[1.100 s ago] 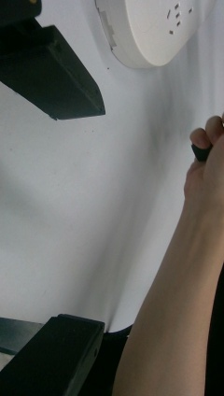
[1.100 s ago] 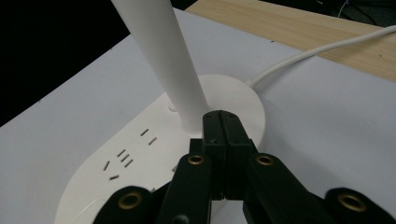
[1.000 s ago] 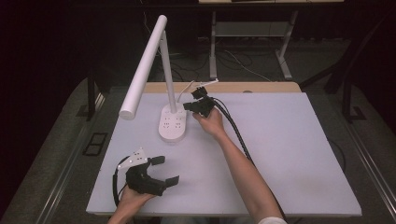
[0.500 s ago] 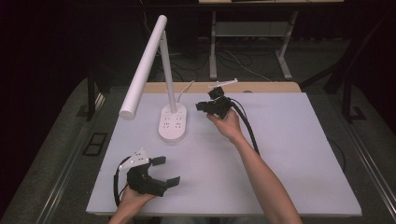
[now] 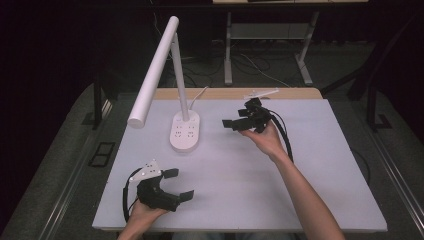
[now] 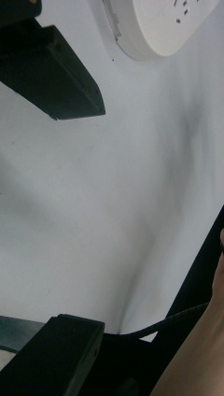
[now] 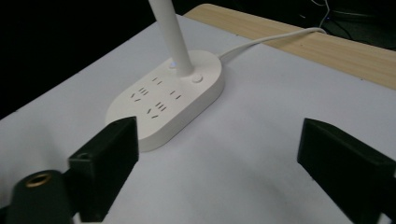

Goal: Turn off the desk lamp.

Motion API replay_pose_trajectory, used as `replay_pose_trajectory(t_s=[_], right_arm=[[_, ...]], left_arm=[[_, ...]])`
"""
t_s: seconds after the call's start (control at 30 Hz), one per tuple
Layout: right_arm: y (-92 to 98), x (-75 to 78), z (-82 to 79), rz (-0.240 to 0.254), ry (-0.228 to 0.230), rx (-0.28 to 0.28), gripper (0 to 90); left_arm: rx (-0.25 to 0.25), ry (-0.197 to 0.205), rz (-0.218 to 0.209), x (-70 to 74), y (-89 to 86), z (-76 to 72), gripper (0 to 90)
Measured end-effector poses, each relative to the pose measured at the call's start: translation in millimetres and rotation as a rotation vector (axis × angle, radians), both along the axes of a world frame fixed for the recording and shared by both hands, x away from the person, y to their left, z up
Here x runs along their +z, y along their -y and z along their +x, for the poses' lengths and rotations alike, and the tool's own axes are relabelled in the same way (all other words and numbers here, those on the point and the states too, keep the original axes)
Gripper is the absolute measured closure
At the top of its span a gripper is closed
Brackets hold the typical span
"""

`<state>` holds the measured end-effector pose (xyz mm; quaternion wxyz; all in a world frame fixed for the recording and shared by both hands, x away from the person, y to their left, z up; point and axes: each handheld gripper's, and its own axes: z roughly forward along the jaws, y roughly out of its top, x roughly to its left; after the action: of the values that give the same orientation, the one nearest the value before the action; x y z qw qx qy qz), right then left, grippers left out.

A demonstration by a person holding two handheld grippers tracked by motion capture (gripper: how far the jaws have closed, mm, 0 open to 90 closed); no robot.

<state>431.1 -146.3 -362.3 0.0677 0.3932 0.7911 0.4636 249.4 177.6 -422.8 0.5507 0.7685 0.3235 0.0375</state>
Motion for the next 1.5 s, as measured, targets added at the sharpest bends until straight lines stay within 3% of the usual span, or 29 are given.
replay_pose_trajectory(t_s=[0.1,0.13,0.43,0.67,1.03,1.2,1.5], right_arm=[[14.3,2.2,-12.7,0.027,-0.002,0.022,8.0],[23.4,4.0,-21.8,0.029,0.003,0.02,1.0],[54.1,10.6,-61.2,0.022,0.029,0.026,1.0],[80.0,6.4,-93.8,0.03,0.037,0.011,1.0],[116.4,-20.7,-137.0,0.009,0.03,-0.052,1.0],[136.2,-31.1,-159.8,0.041,0.022,-0.099,1.0],[154.3,-48.7,-183.7,0.086,0.005,-0.154,1.0]], left_arm=[[0.001,-0.002,0.0,-0.1,0.7,-0.3,0.0],[0.002,-0.002,0.0,0.1,1.0,-0.4,0.0],[-0.001,0.001,0.002,0.3,2.6,-0.6,0.0],[-0.001,-0.006,0.008,0.3,2.9,-0.9,0.0],[-0.007,-0.008,0.012,0.1,2.8,-0.9,0.0],[-0.005,-0.006,0.012,0.4,2.7,-1.3,0.0],[0.005,-0.001,0.002,1.0,2.5,-0.7,0.0]])
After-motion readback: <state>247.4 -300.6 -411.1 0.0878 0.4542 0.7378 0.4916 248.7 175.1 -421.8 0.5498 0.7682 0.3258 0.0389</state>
